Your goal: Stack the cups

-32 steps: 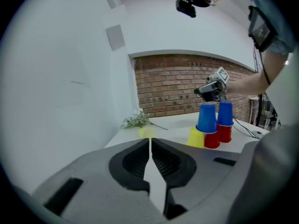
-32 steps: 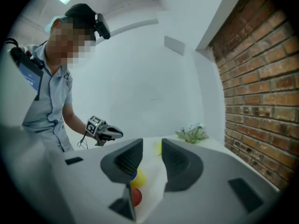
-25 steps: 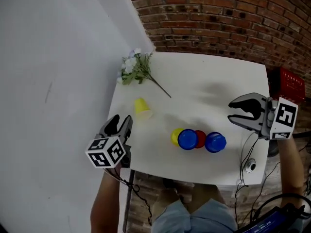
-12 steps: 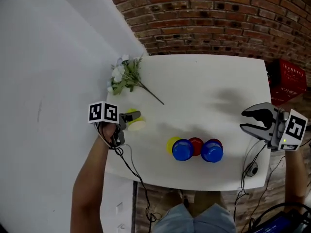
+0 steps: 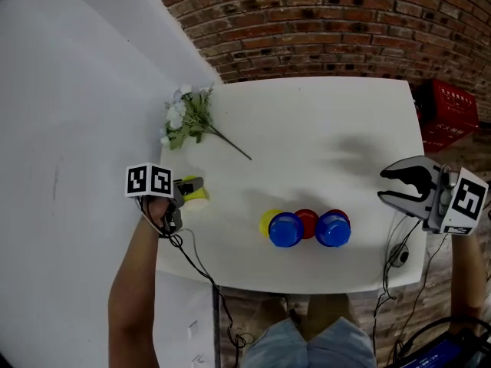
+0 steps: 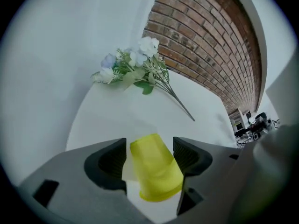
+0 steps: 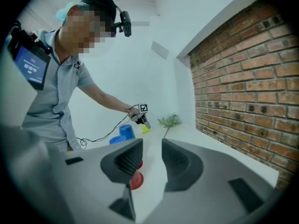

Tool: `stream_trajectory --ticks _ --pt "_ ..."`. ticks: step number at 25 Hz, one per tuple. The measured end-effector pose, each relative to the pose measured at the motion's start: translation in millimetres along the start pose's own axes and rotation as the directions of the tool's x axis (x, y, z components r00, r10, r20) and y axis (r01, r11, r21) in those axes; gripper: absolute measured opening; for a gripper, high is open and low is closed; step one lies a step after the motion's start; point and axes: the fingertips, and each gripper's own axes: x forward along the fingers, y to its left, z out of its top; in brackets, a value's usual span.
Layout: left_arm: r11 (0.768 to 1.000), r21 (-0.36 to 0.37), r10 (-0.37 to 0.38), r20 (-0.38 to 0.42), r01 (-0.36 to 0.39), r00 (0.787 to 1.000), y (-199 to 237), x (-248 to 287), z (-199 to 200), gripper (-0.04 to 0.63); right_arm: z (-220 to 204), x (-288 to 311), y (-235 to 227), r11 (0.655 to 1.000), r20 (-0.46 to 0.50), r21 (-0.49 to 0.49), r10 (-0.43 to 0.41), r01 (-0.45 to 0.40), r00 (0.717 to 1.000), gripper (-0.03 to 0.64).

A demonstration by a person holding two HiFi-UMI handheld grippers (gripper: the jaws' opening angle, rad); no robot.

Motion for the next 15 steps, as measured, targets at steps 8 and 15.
stream_trajectory --ticks 8,15 --pt "1.0 -0.011 0.016 -0.127 -0.017 0.992 18.3 -2.4 -39.4 0.377 0.0 2.3 19.8 1.0 -0.01 -0.009 -0.005 0.005 1.0 0.135" --pt "0.996 0.082 -0.03 -0.077 0.036 0.997 5.2 -5.1 -38.4 0.333 15.1 -6.6 29.0 0.998 0.008 -0.029 -0.064 0.064 0.998 0.133"
